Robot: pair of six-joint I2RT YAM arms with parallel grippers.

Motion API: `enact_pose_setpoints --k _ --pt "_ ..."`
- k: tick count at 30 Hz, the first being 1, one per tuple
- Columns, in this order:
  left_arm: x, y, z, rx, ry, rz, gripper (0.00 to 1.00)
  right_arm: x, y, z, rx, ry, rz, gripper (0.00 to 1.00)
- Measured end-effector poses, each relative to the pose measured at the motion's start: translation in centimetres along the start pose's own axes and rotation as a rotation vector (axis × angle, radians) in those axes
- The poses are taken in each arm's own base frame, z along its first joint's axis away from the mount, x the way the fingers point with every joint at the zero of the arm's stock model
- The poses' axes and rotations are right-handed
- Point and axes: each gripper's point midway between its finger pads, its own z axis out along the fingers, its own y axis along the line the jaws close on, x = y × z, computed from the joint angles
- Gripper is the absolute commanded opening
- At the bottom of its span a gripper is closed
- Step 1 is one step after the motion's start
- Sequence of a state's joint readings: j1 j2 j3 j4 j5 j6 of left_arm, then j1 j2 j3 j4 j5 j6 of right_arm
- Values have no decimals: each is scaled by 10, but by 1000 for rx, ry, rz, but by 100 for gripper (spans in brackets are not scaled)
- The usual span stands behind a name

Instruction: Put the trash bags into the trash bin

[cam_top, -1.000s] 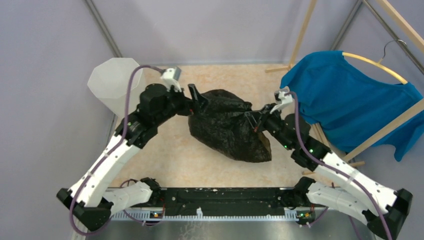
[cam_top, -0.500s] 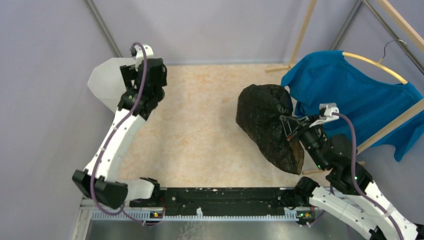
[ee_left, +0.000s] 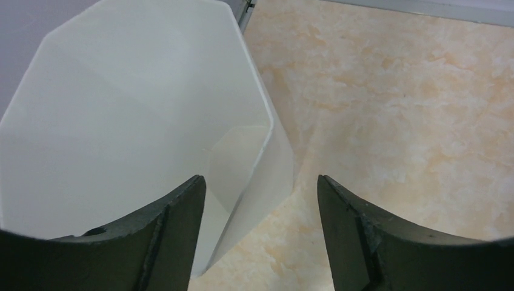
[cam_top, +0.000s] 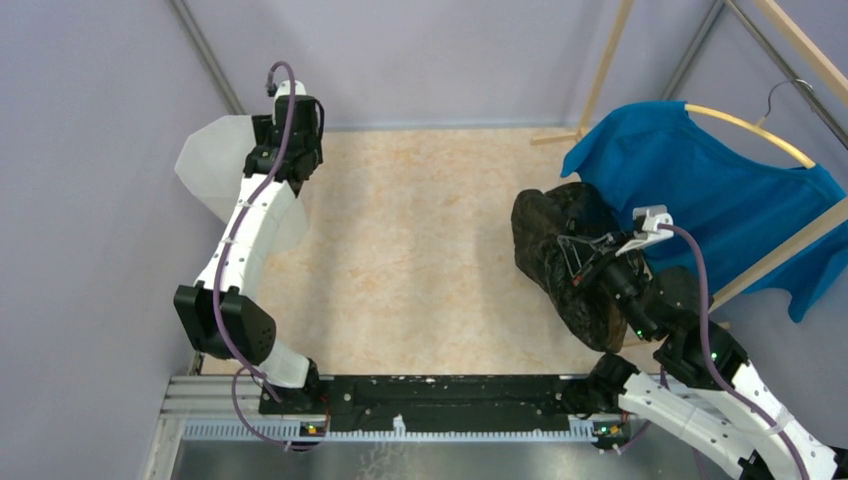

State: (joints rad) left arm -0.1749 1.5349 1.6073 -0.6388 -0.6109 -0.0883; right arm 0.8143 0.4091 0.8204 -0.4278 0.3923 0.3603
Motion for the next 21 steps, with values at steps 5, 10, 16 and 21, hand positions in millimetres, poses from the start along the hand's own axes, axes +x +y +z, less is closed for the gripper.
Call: enact_pose_setpoints --k 5,10,16,21 --pt "3 -1 1 21 16 5 51 7 4 4 -13 29 -7 0" --pt "4 -3 1 33 18 13 34 10 7 6 -27 44 -10 0" --pt "4 -2 2 31 14 17 23 11 8 6 -35 48 -10 0" --pt "4 -6 -3 71 14 16 5 11 8 6 -34 48 -9 0"
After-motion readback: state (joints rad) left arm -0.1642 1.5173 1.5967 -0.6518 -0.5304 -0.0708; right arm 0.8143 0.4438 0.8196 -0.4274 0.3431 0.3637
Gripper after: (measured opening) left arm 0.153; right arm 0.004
